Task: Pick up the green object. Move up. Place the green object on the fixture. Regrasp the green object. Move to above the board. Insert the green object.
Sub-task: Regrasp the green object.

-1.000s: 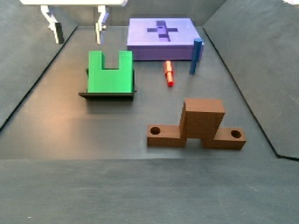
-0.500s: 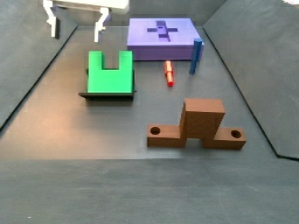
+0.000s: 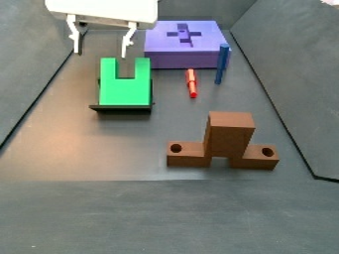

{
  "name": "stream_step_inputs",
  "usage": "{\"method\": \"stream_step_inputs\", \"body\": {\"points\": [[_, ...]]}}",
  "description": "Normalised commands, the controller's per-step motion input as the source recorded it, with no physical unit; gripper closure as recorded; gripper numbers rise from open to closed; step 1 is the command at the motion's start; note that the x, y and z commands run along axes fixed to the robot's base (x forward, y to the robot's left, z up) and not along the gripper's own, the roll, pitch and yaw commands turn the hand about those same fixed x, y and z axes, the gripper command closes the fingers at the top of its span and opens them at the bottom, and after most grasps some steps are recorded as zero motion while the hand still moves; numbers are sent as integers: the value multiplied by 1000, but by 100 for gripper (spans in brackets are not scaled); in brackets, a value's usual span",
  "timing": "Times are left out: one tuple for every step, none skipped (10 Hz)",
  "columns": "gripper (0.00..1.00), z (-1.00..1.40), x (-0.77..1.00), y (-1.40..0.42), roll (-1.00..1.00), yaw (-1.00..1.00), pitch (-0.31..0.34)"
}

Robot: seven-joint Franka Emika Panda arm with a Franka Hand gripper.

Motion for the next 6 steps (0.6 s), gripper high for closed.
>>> {"method": "stream_step_inputs", "body": {"points": [[0,0,223,0,263,717,357],[0,74,234,-137,409,477,443],[0,0,431,-131,289,134,334],[0,0,49,-3,0,0,91],[0,-46,0,0,37,0,0],[0,-240,14,-91,54,0,111]]}}
